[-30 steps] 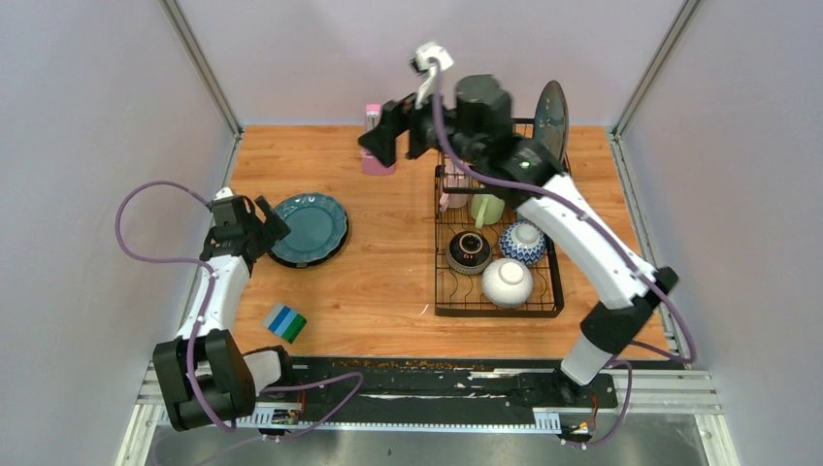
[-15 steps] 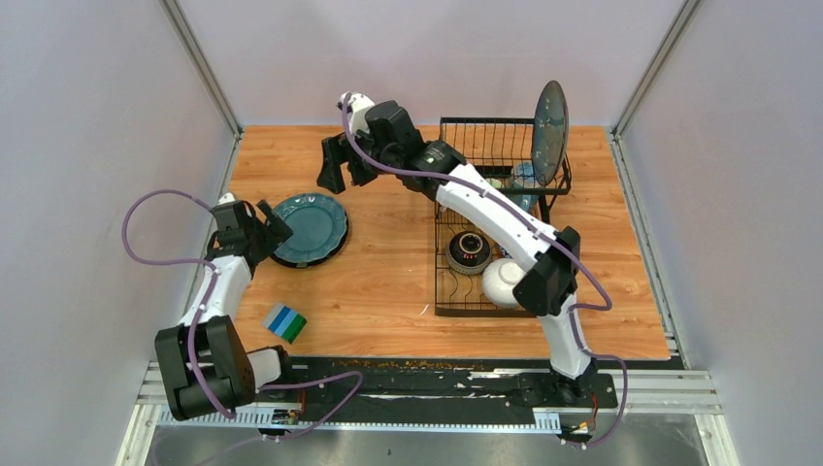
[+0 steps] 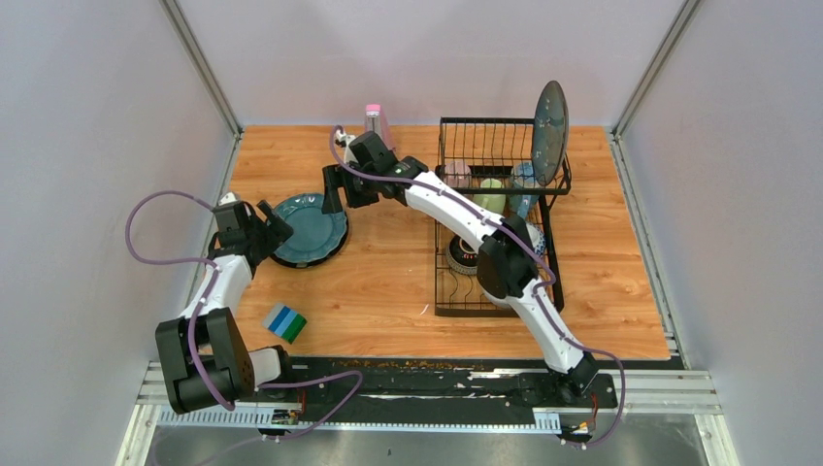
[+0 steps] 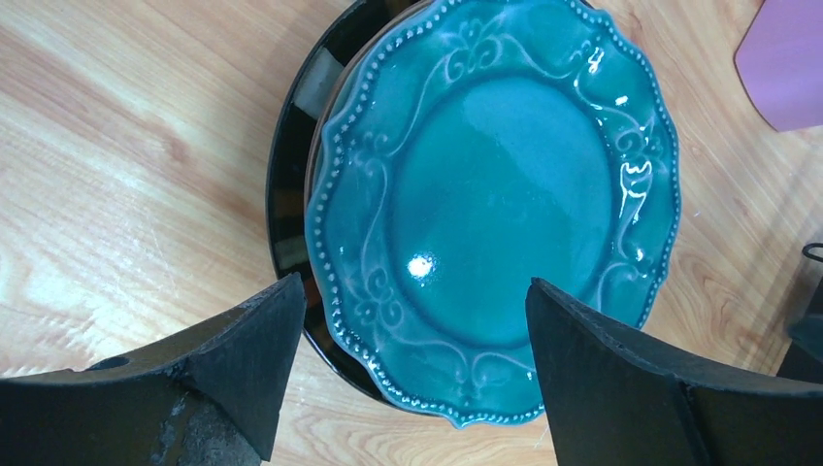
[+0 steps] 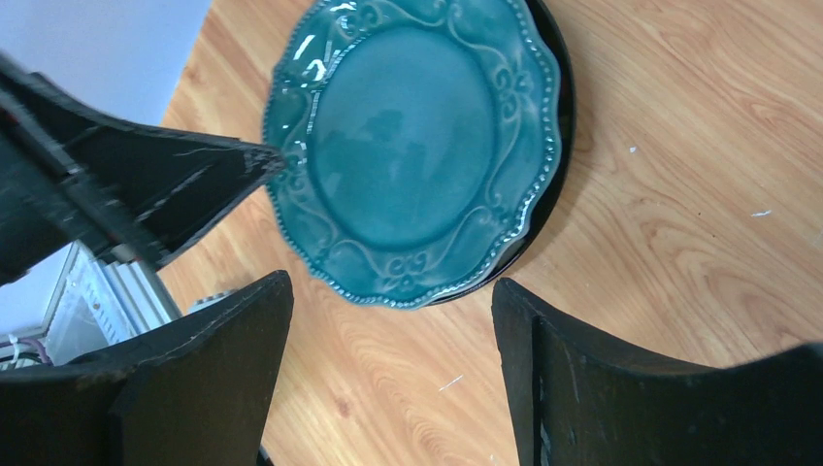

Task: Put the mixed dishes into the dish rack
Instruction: Pick up the plate at the center of the board.

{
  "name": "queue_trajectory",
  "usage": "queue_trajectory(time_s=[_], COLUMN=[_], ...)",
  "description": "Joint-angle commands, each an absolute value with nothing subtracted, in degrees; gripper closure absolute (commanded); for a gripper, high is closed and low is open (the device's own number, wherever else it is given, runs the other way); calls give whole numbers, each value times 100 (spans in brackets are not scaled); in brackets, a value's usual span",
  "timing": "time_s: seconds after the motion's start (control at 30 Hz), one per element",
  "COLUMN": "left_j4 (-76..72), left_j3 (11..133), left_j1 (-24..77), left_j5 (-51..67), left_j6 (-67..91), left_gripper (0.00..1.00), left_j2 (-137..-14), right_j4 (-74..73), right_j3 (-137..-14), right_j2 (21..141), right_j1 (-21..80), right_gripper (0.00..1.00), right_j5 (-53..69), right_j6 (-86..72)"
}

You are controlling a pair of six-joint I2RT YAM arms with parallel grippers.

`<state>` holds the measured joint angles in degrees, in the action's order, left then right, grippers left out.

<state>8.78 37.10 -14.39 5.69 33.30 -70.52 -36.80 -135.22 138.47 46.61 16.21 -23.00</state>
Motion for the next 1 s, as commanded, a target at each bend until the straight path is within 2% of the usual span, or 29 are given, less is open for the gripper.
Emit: queue_trajectory(time_s=[0.0,0.5,0.6,0.8,0.97], left_j4=[491,180,146,37,-110], left_j3=[3635,3498,3494,3533,3532], left_j1=[-1501,-1503,-1503,-1505,-1502], left_j5=[698,1288,1424,1713,1964], left_j6=[3313,3263,3221,3115,3058], left_gripper=[10,15,17,18,21], left_j2=[-7144,-7385,-7498,-7727,-7923], right_j4=[-3551,-3227,-3162,-2981,-2796], right_j3=[-14077,-14180,-14173,-14087,-13939], right_j2=[14260,14970,15014,15007,14995], right_j1=[4533,4448,4439,4350,4225], right_gripper=[25,31,37,41,58], right_j5=[1926,2485,2559,2677,2890], right_j6=[-2627,-2995,-3069,-3238,-3469])
